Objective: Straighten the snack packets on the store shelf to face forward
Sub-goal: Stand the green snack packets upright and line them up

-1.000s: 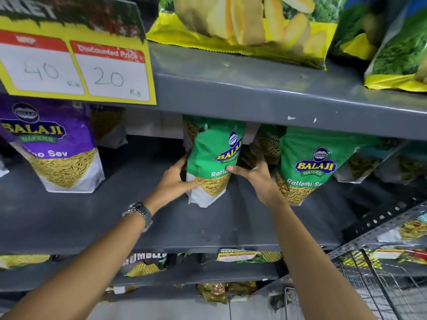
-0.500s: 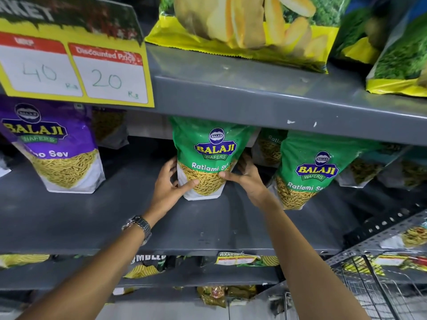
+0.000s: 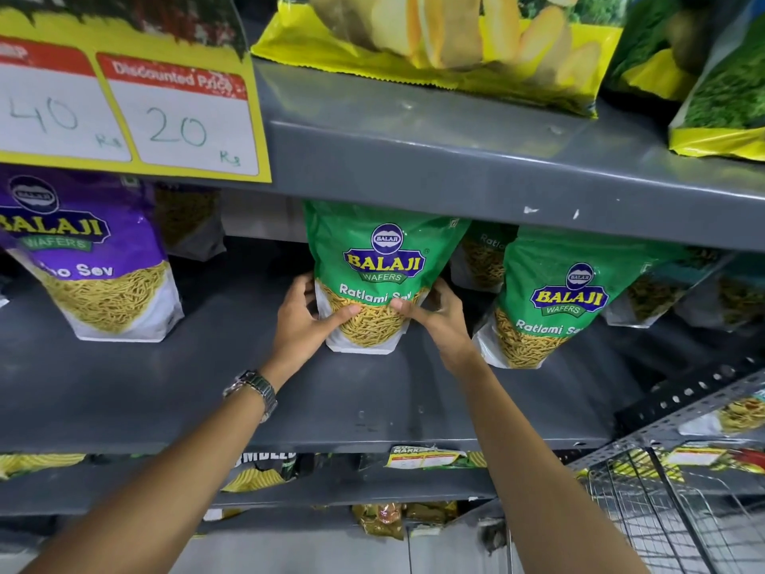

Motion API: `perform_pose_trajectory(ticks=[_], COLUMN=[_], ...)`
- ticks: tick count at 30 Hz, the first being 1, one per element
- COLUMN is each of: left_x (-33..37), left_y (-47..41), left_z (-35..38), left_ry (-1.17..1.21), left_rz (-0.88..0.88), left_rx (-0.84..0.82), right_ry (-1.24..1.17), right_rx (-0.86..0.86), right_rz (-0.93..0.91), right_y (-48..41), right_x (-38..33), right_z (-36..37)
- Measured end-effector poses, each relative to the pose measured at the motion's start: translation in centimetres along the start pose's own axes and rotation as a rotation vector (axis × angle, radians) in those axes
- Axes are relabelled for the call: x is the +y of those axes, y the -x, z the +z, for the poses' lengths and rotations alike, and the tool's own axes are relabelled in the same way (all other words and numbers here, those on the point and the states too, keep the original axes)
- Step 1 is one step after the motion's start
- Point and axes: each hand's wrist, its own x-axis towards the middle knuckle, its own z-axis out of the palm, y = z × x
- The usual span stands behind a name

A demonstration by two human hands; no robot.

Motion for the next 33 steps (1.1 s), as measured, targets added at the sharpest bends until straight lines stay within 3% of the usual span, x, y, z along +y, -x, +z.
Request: perform_pose_trajectory(ticks=[5,14,16,18,20,23,25,27,30,33], left_x=[-0.2,-0.7,-1.2,-0.9,-0.6,0.3,1.6,2.7,4.4,5.2], left_y=[0.1,0.7,1.9,4.4,7.2,9.6,9.0,7.6,4.7,2.7], left_z=[-0.1,-0.1,0.5,1.8,3.8,7.5,10.2,13.0,16.2,18.3], left_ry=[0.014,0.097,0.086,0.11,0.119,0.108,0.082,0.049,0.075,0.063], left_rz=[0.008,0.009,0.013,0.048,0.165,0.266,0.2,0.061,-0.118,-0.188], left_rx=[-0.002,-0.037,0.04,0.188,0.23,0.032,-0.189,-0.367,-0.491,-0.568], right_ry=[-0.118,-0.171,-0.207,-0.185,-0.162,-0.151,-0.16,-0.198,-0.226,-0.129], right_rx=[-0.019,0.137,0.192,0.347,0.6,1.022,1.192,1.142,0.827,0.515], right_rz=[-0.052,-0.023,-0.02,-0.063,-0.161,-0.32,-0.33,-0.219,0.006,0.074], right_y=[0.5,0.6,1.6,3.3,5.0,6.0,5.3,4.1,2.6,2.5], right_x=[0.9,0.7,1.0,1.3,1.8,1.7,1.3,0.7,1.0,1.1], right_z=[-0.4,0.9,0.6,0.1,-1.5,-6.2,-10.3,-14.1,-18.7,-19.8])
